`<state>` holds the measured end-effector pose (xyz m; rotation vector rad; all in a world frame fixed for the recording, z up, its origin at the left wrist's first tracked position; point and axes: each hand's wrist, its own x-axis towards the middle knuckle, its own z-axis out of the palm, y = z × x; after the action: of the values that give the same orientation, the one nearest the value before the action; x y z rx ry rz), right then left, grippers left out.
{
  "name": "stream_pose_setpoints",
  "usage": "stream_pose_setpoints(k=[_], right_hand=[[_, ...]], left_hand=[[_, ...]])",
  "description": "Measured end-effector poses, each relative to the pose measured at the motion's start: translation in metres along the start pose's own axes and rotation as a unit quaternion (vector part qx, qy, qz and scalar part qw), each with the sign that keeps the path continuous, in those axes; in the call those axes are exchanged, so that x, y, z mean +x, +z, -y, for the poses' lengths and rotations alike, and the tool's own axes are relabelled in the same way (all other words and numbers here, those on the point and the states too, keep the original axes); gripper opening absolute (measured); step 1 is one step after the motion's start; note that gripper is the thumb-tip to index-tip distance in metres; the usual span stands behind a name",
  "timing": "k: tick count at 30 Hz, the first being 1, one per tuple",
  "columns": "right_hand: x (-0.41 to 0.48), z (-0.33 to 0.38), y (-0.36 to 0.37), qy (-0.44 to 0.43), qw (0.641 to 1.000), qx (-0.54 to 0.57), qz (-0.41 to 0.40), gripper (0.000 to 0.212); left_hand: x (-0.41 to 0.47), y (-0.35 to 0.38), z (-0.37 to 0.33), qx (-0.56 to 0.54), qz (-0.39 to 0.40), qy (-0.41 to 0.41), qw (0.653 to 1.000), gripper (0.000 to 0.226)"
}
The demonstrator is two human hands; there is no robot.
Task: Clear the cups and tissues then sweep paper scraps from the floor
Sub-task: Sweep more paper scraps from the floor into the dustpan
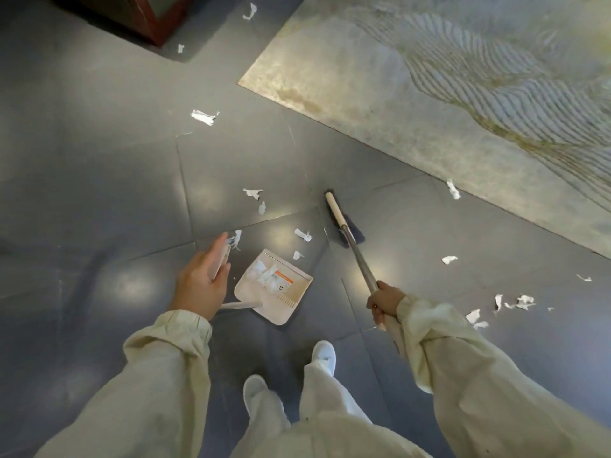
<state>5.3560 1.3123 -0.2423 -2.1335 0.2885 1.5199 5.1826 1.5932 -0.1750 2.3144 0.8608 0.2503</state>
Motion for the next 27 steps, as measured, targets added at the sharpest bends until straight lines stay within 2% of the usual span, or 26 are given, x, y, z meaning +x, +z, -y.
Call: stream_pose_setpoints(k=[3, 6, 9, 11, 15, 17, 19, 23, 27], right_hand=[[-0.018, 0.009, 0.013, -0.004, 0.997, -0.064, 0.037, 0.068], [-0.038, 0.012, 0.029, -0.006, 0.996, -0.045, 0.081, 0.067], [-0.058, 0.009, 0.046, 0.033, 0.993, 0.042, 0.102, 0.061], [-0.072, 0.007, 0.050, 0.061, 0.983, 0.093, 0.143, 0.055], [-0.102, 0.012, 0.041, 0.070, 0.966, 0.142, 0.205, 0.034], [-0.114, 0.014, 0.038, 0.070, 0.963, 0.174, 0.196, 0.052], [-0.128, 0.015, 0.042, 0.058, 0.961, 0.189, 0.192, 0.057], [-0.146, 0.022, 0.062, 0.010, 0.975, 0.157, 0.159, 0.037], [-0.135, 0.037, 0.085, -0.028, 0.980, 0.172, 0.098, 0.029]], left_hand=[[0.013, 0.004, -0.003, 0.007, -0.001, 0.008, 1.000, 0.053], [0.018, 0.007, -0.007, -0.003, -0.003, 0.008, 1.000, 0.053], [0.018, 0.011, -0.009, -0.007, -0.002, 0.020, 1.000, 0.053], [0.018, 0.009, -0.007, -0.013, 0.003, 0.018, 1.000, 0.052], [0.019, 0.000, 0.003, 0.000, 0.016, 0.022, 1.000, 0.053], [0.016, -0.006, 0.009, 0.003, 0.022, 0.015, 1.000, 0.053], [0.011, -0.012, 0.015, -0.003, 0.022, 0.007, 1.000, 0.054], [-0.005, -0.022, 0.028, -0.016, 0.013, 0.002, 1.000, 0.054], [-0.023, -0.039, 0.054, -0.025, 0.015, -0.021, 0.999, 0.054]])
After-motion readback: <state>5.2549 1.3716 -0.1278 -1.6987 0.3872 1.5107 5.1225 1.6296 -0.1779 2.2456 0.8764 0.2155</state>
